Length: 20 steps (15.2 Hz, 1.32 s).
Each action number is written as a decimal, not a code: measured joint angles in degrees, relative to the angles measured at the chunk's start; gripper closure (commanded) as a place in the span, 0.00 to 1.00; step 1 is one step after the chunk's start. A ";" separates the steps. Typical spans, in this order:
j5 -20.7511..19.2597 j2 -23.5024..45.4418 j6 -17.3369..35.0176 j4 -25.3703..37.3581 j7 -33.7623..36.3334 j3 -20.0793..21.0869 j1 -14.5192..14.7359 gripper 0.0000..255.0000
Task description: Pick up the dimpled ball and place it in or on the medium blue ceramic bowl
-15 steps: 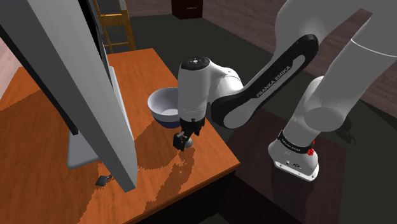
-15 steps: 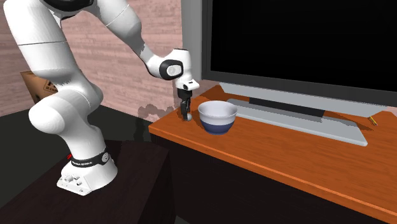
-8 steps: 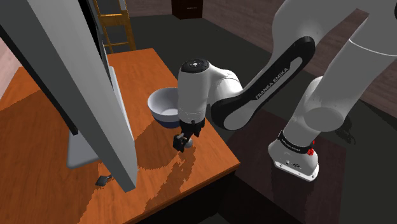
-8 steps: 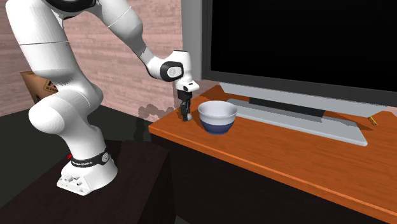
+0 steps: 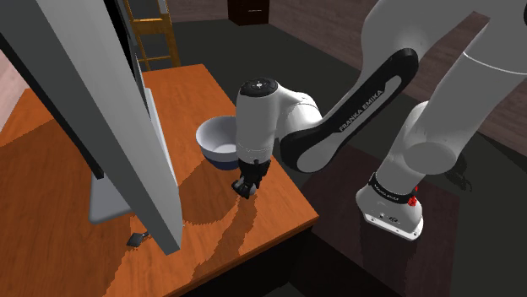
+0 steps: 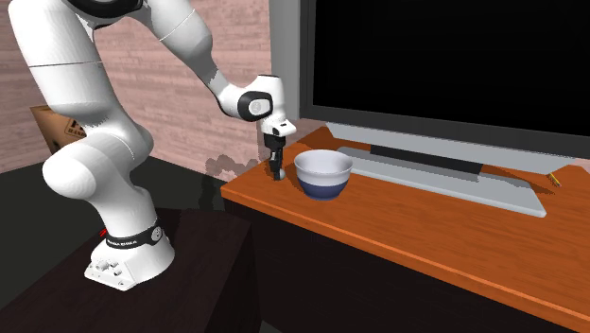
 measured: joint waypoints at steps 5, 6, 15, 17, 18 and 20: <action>1.18 -1.19 -1.15 0.20 -0.89 -0.15 0.21 1.00; 1.88 -1.95 -1.87 0.31 -1.31 -0.21 0.41 1.00; 6.55 -8.21 -9.73 2.85 -5.06 -1.86 1.67 1.00; 7.13 -9.30 -11.38 3.52 -5.67 -2.30 1.85 1.00; 7.41 -9.88 -12.39 4.02 -5.88 -2.49 1.96 1.00; 7.90 -10.92 -14.07 4.78 -6.33 -2.89 2.15 1.00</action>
